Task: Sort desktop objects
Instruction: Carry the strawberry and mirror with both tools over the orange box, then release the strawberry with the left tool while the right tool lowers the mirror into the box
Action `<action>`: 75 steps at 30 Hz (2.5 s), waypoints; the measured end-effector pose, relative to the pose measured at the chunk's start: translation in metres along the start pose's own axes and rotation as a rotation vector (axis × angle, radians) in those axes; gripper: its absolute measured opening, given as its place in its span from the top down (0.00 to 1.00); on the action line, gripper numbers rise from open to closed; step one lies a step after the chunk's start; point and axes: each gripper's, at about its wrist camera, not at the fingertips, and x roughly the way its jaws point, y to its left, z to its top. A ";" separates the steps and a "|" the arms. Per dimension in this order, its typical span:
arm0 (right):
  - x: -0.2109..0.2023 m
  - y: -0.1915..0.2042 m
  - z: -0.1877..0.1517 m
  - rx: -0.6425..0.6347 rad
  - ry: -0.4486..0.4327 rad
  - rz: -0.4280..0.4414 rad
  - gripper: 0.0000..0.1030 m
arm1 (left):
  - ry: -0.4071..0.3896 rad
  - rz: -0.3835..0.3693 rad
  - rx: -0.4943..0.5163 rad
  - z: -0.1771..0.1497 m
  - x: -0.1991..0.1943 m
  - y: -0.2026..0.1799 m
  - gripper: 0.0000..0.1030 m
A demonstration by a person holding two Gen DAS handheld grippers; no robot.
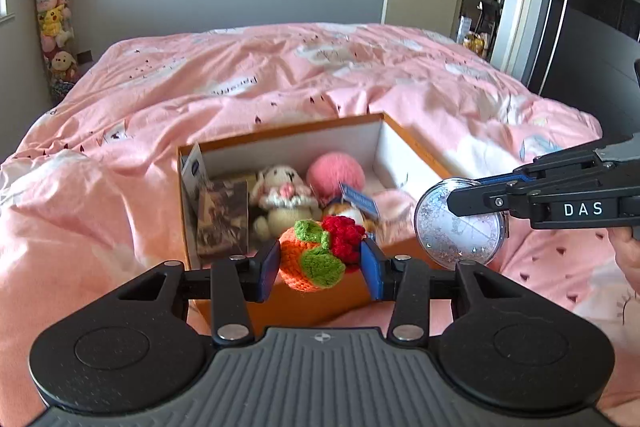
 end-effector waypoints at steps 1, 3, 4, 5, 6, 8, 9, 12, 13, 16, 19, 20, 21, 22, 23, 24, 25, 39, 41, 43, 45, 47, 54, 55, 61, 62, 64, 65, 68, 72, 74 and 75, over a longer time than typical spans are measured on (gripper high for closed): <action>-0.001 -0.001 0.004 -0.003 -0.015 -0.004 0.85 | -0.010 0.001 -0.010 0.005 0.000 0.002 0.51; -0.001 -0.003 0.012 -0.006 -0.040 -0.015 0.85 | -0.025 0.004 -0.023 0.012 0.002 0.005 0.52; 0.000 -0.004 0.015 -0.005 -0.048 -0.020 0.85 | -0.031 0.003 -0.026 0.015 0.003 0.005 0.52; 0.001 -0.006 0.019 -0.003 -0.055 -0.024 0.85 | -0.036 0.002 -0.028 0.018 0.004 0.006 0.52; 0.003 -0.007 0.022 -0.001 -0.061 -0.028 0.85 | -0.041 -0.003 -0.027 0.022 0.007 0.006 0.51; 0.009 -0.011 0.027 0.004 -0.069 -0.039 0.85 | -0.047 -0.010 -0.030 0.027 0.012 0.007 0.51; 0.011 -0.013 0.030 0.003 -0.072 -0.047 0.85 | -0.046 -0.012 -0.034 0.030 0.016 0.009 0.51; 0.021 -0.017 0.036 -0.001 -0.083 -0.078 0.85 | -0.032 -0.019 -0.043 0.038 0.029 0.013 0.52; 0.024 -0.019 0.037 0.003 -0.084 -0.082 0.85 | -0.025 -0.022 -0.044 0.041 0.035 0.014 0.51; 0.036 -0.028 0.042 0.020 -0.075 -0.084 0.85 | -0.008 -0.035 -0.044 0.047 0.049 0.017 0.52; 0.051 -0.034 0.046 0.008 -0.062 -0.116 0.85 | 0.006 -0.046 -0.044 0.054 0.063 0.021 0.51; 0.055 -0.036 0.048 0.001 -0.060 -0.126 0.85 | 0.011 -0.053 -0.047 0.057 0.068 0.022 0.52; 0.059 -0.038 0.049 -0.003 -0.056 -0.133 0.85 | 0.018 -0.064 -0.050 0.060 0.074 0.023 0.52; 0.064 -0.041 0.050 -0.002 -0.051 -0.137 0.85 | 0.024 -0.073 -0.054 0.062 0.080 0.024 0.51; 0.068 -0.045 0.051 0.003 -0.044 -0.139 0.85 | 0.033 -0.083 -0.058 0.065 0.086 0.024 0.51; 0.072 -0.049 0.051 0.009 -0.038 -0.141 0.85 | 0.042 -0.092 -0.065 0.068 0.093 0.025 0.51; 0.077 -0.053 0.052 0.013 -0.030 -0.145 0.85 | 0.050 -0.101 -0.067 0.071 0.099 0.025 0.51; 0.099 -0.098 0.065 0.047 -0.022 -0.189 0.85 | 0.138 -0.235 -0.026 0.093 0.177 -0.002 0.51; 0.099 -0.101 0.066 0.047 -0.021 -0.194 0.85 | 0.144 -0.254 -0.020 0.096 0.185 -0.005 0.51; 0.099 -0.104 0.068 0.047 -0.020 -0.204 0.85 | 0.155 -0.271 -0.015 0.100 0.195 -0.008 0.51; 0.100 -0.108 0.069 0.050 -0.024 -0.211 0.85 | 0.161 -0.282 -0.017 0.101 0.203 -0.008 0.50; 0.100 -0.111 0.069 0.057 -0.027 -0.215 0.85 | 0.176 -0.292 -0.026 0.102 0.211 -0.007 0.49; 0.105 -0.113 0.068 0.063 -0.019 -0.214 0.85 | 0.208 -0.287 -0.072 0.098 0.223 0.002 0.43; 0.106 -0.112 0.067 0.065 -0.016 -0.212 0.85 | 0.205 -0.276 -0.071 0.097 0.221 0.003 0.43; 0.116 -0.099 0.063 0.109 0.017 -0.095 0.85 | 0.166 -0.146 -0.020 0.098 0.184 0.020 0.43; 0.119 -0.094 0.062 0.118 0.026 -0.063 0.85 | 0.169 -0.112 -0.016 0.098 0.178 0.025 0.43; 0.128 -0.082 0.061 0.129 0.046 0.004 0.85 | 0.165 -0.063 -0.020 0.097 0.166 0.037 0.43; 0.132 -0.077 0.060 0.133 0.055 0.031 0.85 | 0.164 -0.049 -0.026 0.096 0.160 0.044 0.43; 0.144 -0.059 0.057 0.152 0.089 0.113 0.85 | 0.155 -0.018 -0.046 0.091 0.144 0.060 0.43; 0.160 -0.042 0.054 0.191 0.137 0.192 0.85 | 0.145 0.019 -0.066 0.084 0.126 0.074 0.43; 0.167 -0.034 0.052 0.208 0.159 0.225 0.85 | 0.145 0.031 -0.075 0.080 0.120 0.080 0.43; 0.170 -0.030 0.051 0.214 0.172 0.247 0.85 | 0.145 0.035 -0.079 0.077 0.117 0.083 0.43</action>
